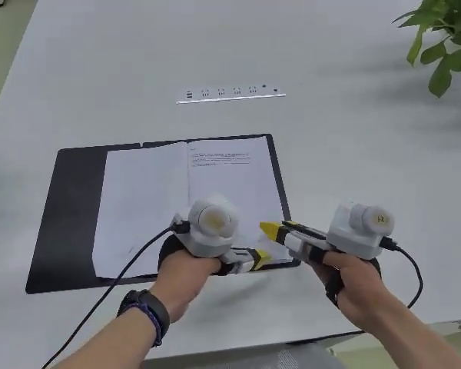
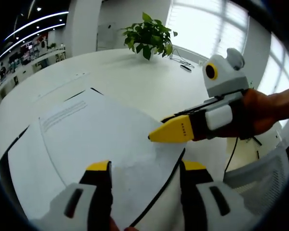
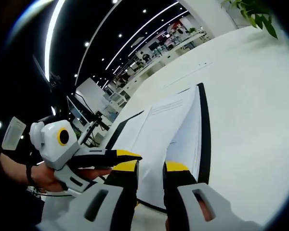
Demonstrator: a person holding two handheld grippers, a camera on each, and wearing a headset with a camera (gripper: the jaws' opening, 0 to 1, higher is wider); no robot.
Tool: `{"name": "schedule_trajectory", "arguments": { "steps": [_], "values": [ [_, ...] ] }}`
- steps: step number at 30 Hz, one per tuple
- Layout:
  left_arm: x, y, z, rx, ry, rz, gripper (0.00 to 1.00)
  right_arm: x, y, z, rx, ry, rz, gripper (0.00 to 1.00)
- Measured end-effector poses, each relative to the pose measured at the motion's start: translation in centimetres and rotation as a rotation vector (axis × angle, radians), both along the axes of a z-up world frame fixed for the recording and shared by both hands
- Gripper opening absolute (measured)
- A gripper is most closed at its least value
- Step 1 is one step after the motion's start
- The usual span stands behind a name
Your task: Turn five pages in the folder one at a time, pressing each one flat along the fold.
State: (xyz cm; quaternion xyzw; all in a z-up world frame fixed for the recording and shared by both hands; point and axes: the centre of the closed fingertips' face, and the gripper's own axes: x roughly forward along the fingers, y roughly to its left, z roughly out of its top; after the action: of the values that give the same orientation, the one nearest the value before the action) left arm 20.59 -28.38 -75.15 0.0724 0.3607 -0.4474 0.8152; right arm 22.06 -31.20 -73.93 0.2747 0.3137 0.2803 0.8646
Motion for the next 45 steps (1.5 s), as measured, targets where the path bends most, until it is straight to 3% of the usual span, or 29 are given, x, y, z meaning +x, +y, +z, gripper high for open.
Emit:
{"name": "schedule_trajectory", "arguments": {
  "steps": [14, 28, 45],
  "values": [
    [0.3, 2.8, 3.1, 0.004, -0.063, 0.057, 0.60, 0.3, 0.1, 1.4, -0.001, -0.040, -0.012, 0.01],
    [-0.1, 6.5, 4.8, 0.013, -0.092, 0.124, 0.62, 0.5, 1.5, 2.4, 0.036, -0.046, -0.027, 0.00],
    [-0.4, 9.3, 6.7, -0.003, -0.127, 0.163, 0.64, 1.4, 4.0, 4.2, 0.039, -0.080, -0.002, 0.00]
  ]
}}
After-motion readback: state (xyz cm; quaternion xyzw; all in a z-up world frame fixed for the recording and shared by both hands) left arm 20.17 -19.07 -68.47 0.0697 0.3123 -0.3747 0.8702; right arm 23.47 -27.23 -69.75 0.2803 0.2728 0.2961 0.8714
